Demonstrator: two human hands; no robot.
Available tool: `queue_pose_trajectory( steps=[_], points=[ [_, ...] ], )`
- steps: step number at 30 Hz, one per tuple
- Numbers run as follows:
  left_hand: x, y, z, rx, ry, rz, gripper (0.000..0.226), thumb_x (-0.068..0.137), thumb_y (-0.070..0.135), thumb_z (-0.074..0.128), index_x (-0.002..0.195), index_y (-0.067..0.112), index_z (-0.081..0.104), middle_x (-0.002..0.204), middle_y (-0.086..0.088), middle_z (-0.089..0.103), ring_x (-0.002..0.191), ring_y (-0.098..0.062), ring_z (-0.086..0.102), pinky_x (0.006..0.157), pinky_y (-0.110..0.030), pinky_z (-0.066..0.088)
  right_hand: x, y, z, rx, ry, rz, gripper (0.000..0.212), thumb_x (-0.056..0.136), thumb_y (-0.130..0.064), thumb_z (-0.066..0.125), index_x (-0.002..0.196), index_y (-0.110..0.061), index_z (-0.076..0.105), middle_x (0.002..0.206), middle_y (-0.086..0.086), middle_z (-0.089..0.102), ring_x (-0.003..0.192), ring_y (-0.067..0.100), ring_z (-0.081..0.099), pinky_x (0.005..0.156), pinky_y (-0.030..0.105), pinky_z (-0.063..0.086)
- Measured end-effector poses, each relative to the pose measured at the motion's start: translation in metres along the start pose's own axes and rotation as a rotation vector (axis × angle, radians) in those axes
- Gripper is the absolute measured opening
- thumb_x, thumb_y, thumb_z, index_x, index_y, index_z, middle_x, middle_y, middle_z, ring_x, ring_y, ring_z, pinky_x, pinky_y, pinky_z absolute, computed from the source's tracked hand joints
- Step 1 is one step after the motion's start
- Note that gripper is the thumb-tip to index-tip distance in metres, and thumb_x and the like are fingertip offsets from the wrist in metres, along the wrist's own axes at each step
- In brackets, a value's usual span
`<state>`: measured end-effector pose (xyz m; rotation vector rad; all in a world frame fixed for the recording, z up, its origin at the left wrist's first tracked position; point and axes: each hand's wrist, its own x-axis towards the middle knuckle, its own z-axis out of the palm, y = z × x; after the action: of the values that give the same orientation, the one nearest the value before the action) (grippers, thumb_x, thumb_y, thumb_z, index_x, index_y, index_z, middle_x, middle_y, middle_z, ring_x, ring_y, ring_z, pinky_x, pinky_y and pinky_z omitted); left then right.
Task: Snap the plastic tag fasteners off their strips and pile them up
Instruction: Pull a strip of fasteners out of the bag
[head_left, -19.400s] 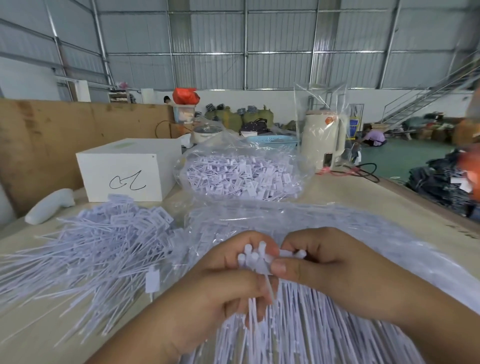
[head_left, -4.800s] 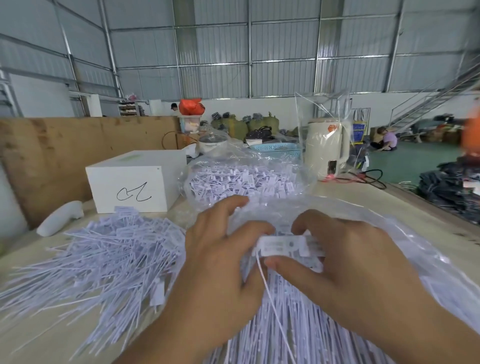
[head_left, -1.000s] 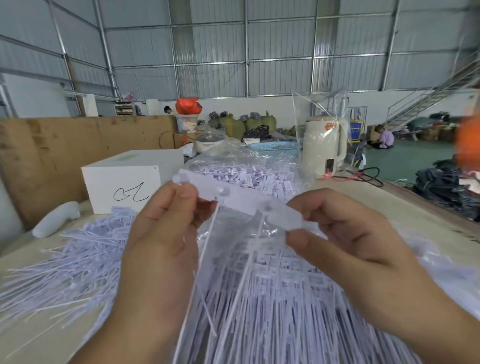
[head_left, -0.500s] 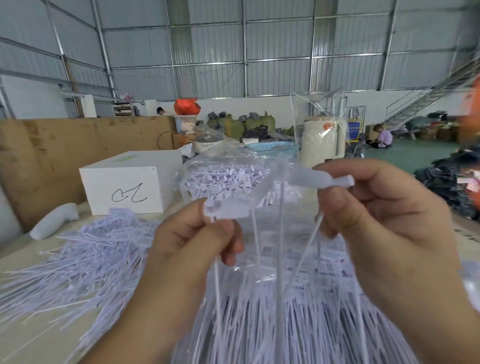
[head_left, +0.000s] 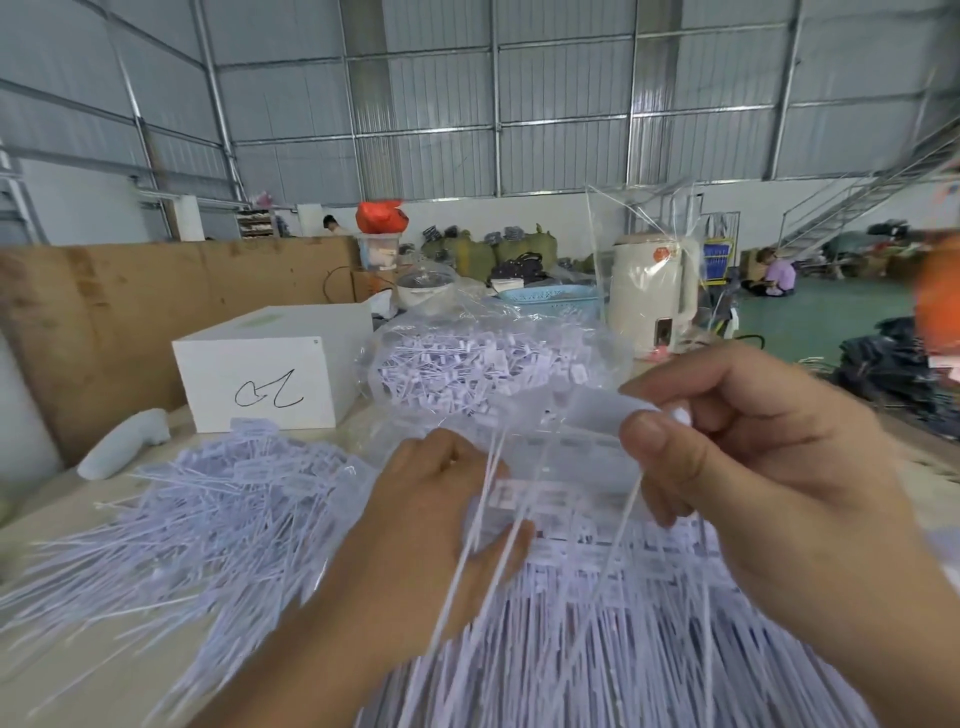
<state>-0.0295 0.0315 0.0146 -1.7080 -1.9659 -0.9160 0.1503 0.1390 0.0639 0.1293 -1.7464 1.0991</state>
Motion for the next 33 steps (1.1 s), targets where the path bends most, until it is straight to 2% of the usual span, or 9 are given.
queue_pose_trajectory(
  steps=[4,9,13,16,19,21,23,27,33],
  points=[
    [0.002,-0.003,-0.003,-0.177,-0.046,-0.052,0.05,0.084,0.079,0.028,0.106,0.05,0.063,0.104,0.023,0.052,0.11,0.003,0.038,0.093,-0.008,0.024,0.0,-0.005,0.0,0.044,0.117,-0.032,0.025,0.081,-0.043,0.069,0.084,-0.019,0.066,0.054,0.012,0.037,0.04,0.022,0.028,0.038,0.029,0.025],
    [0.0,-0.015,-0.002,-0.601,-0.113,-0.236,0.038,0.08,0.064,0.044,0.101,0.044,0.068,0.107,0.021,0.061,0.11,-0.002,0.053,0.095,-0.027,0.039,0.004,-0.007,-0.013,0.154,0.251,0.016,0.017,0.088,-0.026,0.06,0.08,-0.012,0.054,0.056,0.016,0.024,0.042,0.012,0.026,0.04,0.021,0.027],
    [0.003,-0.015,-0.001,-0.349,-0.048,-0.158,0.026,0.075,0.059,0.062,0.086,0.035,0.064,0.089,0.014,0.06,0.089,-0.004,0.059,0.076,-0.023,0.049,0.004,-0.004,-0.014,0.112,0.19,0.035,0.018,0.081,-0.033,0.064,0.079,-0.015,0.061,0.057,0.022,0.026,0.043,0.025,0.021,0.039,0.027,0.02],
    [0.004,-0.013,-0.003,-0.224,0.074,-0.193,0.025,0.066,0.055,0.071,0.073,0.035,0.058,0.08,0.015,0.06,0.081,0.0,0.058,0.064,-0.015,0.045,0.003,0.003,-0.012,-0.052,0.068,0.012,0.024,0.079,-0.045,0.07,0.083,-0.022,0.069,0.053,0.017,0.035,0.043,0.03,0.029,0.036,0.033,0.025],
    [0.006,-0.006,-0.008,-0.252,0.158,-0.221,0.031,0.068,0.047,0.082,0.089,0.029,0.067,0.092,0.008,0.064,0.077,-0.006,0.061,0.063,-0.014,0.05,0.003,0.009,-0.01,-0.204,-0.02,0.047,0.031,0.075,-0.057,0.068,0.086,-0.029,0.071,0.057,0.013,0.041,0.048,0.028,0.038,0.041,0.037,0.032],
    [0.007,-0.001,-0.014,-0.128,0.189,-0.143,0.031,0.074,0.042,0.079,0.095,0.022,0.069,0.097,0.006,0.064,0.083,-0.008,0.061,0.073,-0.011,0.046,0.003,0.01,-0.009,-0.243,-0.029,0.063,0.028,0.074,-0.055,0.066,0.087,-0.03,0.071,0.056,0.009,0.04,0.048,0.023,0.038,0.044,0.031,0.032],
    [0.007,0.005,-0.021,-0.056,0.234,-0.071,0.03,0.076,0.051,0.075,0.092,0.028,0.067,0.094,0.012,0.064,0.091,-0.005,0.059,0.08,-0.014,0.043,0.003,0.009,-0.01,-0.256,-0.031,0.076,0.026,0.074,-0.053,0.065,0.087,-0.031,0.071,0.054,0.002,0.038,0.048,0.017,0.036,0.045,0.025,0.032],
    [0.005,0.018,-0.024,-0.269,0.289,-0.235,0.04,0.058,0.068,0.069,0.091,0.046,0.059,0.095,0.029,0.062,0.088,0.011,0.058,0.07,0.0,0.039,0.002,0.009,-0.009,-0.21,-0.101,0.152,0.021,0.074,-0.049,0.071,0.083,-0.03,0.071,0.05,0.001,0.042,0.048,0.01,0.039,0.046,0.02,0.034],
    [0.001,0.015,-0.023,-0.504,0.119,-0.185,0.035,0.063,0.057,0.072,0.093,0.042,0.063,0.093,0.021,0.068,0.089,0.001,0.064,0.072,-0.008,0.047,0.002,0.002,-0.012,-0.331,-0.081,0.03,0.027,0.077,-0.052,0.063,0.083,-0.026,0.071,0.049,0.004,0.041,0.045,0.012,0.034,0.043,0.021,0.028]
  ],
)
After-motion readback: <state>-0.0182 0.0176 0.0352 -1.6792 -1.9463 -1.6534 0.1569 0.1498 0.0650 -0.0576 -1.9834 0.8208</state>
